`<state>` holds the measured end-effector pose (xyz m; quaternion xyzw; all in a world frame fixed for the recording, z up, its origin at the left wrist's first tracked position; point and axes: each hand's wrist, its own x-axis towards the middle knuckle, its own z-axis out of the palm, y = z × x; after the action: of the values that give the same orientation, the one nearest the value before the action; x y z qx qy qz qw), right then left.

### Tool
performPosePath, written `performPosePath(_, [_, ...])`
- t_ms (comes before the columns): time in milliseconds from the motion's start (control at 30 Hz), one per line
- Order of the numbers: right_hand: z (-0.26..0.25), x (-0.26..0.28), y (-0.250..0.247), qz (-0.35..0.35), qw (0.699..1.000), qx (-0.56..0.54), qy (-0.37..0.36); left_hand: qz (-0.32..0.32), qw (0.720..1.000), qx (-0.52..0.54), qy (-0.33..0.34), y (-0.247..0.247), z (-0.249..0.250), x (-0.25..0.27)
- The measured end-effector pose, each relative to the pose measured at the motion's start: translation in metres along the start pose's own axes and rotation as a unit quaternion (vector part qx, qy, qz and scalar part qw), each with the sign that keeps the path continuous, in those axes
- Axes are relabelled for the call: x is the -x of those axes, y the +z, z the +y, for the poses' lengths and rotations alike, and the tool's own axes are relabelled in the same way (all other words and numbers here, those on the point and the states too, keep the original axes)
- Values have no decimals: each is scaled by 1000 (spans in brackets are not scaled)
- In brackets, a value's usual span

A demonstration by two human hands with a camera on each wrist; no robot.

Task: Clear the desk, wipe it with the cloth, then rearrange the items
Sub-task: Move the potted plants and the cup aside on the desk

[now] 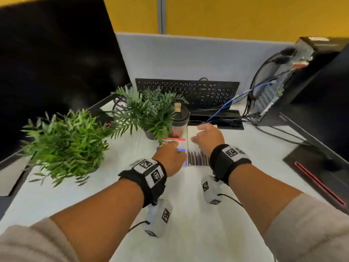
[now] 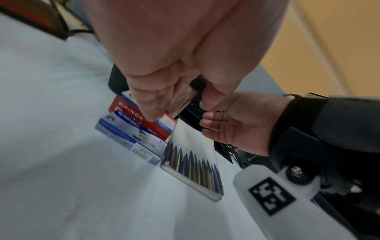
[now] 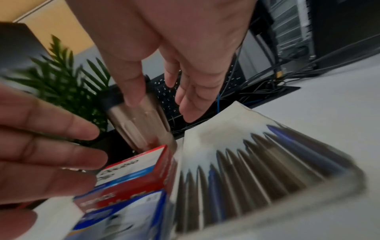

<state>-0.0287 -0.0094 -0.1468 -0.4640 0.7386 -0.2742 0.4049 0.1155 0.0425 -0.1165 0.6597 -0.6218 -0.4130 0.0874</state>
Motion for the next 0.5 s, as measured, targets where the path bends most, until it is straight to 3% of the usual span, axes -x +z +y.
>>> performPosePath(100, [-5,-32,-2,-66,994,47,-68,24,995,77,-50,15,9,-32])
performPosePath(300, [-16,-82,5,-161,970,75,-167,148,973,150,-96,22,22,-78])
performPosePath(400, [-14,-90,10,-170,964,59,-195,140,973,110,-144,22,21,-89])
performPosePath(500, [-9,-95,18,-159,967,35,-196,156,971,115,-143,22,20,-92])
